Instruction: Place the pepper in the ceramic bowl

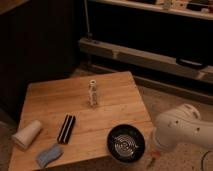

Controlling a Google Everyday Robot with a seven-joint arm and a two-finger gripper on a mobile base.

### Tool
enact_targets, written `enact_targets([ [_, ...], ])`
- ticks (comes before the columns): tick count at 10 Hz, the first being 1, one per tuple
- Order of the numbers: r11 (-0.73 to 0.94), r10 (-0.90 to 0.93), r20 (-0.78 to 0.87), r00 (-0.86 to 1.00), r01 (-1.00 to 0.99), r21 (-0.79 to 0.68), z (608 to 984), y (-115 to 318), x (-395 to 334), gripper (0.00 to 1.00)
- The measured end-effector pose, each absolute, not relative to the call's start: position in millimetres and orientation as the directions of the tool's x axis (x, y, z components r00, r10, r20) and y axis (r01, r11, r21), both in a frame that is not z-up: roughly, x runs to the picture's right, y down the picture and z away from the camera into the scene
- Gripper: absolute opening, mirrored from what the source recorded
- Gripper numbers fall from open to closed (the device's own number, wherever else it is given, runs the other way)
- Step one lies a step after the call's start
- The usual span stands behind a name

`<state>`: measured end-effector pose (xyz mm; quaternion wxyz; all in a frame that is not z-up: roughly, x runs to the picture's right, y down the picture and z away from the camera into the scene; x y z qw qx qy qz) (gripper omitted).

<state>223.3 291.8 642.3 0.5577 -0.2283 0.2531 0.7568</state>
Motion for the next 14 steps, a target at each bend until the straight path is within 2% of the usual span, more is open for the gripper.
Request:
enact_targets([
  [3,-0.278,0.715,-0.652,-0.251,-0.958,0.065,681,334,224,0.00],
  [5,-0.282,0.715,-0.660,-0.230,-0.959,0.028,695,337,205,0.00],
  [8,-0.253,0.738,-0.646,-0.193,-0.968,0.001,714,314,149,0.00],
  [14,-0.149,0.786,-0.596,-0.164,-0.986,0.075,698,268,125,0.00],
])
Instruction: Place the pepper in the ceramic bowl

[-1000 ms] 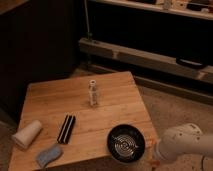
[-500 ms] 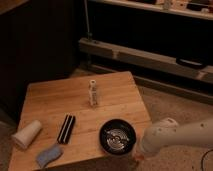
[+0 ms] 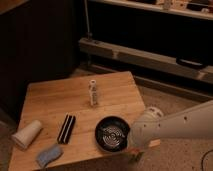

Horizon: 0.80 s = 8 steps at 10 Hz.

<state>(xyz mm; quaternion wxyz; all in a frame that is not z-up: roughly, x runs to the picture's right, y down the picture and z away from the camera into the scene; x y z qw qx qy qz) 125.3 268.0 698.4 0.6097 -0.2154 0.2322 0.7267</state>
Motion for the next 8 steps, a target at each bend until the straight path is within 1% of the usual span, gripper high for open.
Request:
enact_targets([
  [2,-0.146,0.792,-0.592,-0.150,-0.988,0.055,705,261,109,0.00],
  [5,-0.142,0.796,-0.595,-0.110,-0.990,-0.008,727,258,75,0.00],
  [7,-0.134,0.802,-0.591,-0.087,-0.990,-0.036,733,254,62,0.01],
  [8,-0.123,0.809,-0.584,-0.072,-0.991,-0.047,735,251,54,0.10],
])
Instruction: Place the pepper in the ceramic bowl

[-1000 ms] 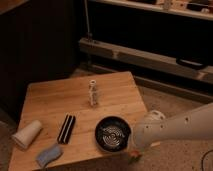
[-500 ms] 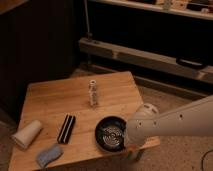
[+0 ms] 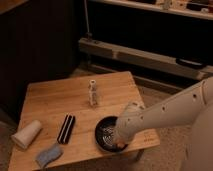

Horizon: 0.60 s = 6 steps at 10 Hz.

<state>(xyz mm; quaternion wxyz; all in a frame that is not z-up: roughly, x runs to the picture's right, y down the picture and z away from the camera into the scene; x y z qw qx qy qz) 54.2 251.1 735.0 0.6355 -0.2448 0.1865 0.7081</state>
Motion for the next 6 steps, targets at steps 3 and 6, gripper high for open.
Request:
enact_targets([
  [3,-0.110,0.815,-0.576,-0.061,-0.993,-0.050,736.4,248.4,45.8,0.39],
  [6,-0.115,0.814,-0.577,-0.066,-0.992,-0.049,735.2,248.6,46.3,0.65],
])
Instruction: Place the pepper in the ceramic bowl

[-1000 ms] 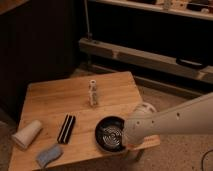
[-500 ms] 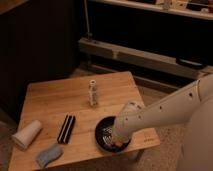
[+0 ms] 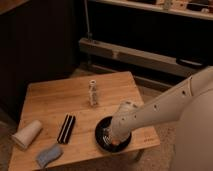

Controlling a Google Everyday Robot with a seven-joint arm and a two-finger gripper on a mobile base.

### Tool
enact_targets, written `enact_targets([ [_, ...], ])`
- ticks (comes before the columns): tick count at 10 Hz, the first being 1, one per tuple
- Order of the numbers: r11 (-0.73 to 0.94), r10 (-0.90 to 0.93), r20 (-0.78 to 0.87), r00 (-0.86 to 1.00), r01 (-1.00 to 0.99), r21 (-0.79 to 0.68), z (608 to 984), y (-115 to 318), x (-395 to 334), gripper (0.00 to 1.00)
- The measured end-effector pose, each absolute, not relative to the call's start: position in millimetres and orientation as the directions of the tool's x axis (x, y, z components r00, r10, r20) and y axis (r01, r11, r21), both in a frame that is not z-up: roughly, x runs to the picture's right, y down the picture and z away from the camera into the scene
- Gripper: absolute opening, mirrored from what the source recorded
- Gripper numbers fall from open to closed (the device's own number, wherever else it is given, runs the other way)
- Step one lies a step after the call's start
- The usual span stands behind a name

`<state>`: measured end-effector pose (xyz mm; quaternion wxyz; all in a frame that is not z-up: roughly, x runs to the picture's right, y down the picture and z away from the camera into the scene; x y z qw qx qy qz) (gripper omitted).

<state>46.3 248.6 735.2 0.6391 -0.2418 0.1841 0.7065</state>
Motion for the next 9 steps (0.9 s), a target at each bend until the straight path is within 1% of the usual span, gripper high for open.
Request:
enact_targets([
  [1,-0.118,0.814,-0.577,-0.066,-0.991,-0.054,733,248,47,0.76],
  [2,-0.123,0.816,-0.574,-0.068,-0.991,-0.059,729,245,49,0.80],
  [4,-0.138,0.823,-0.563,-0.083,-0.989,-0.056,718,236,52,0.80],
  [9,-0.134,0.822,-0.564,-0.079,-0.989,-0.057,718,237,51,0.80],
])
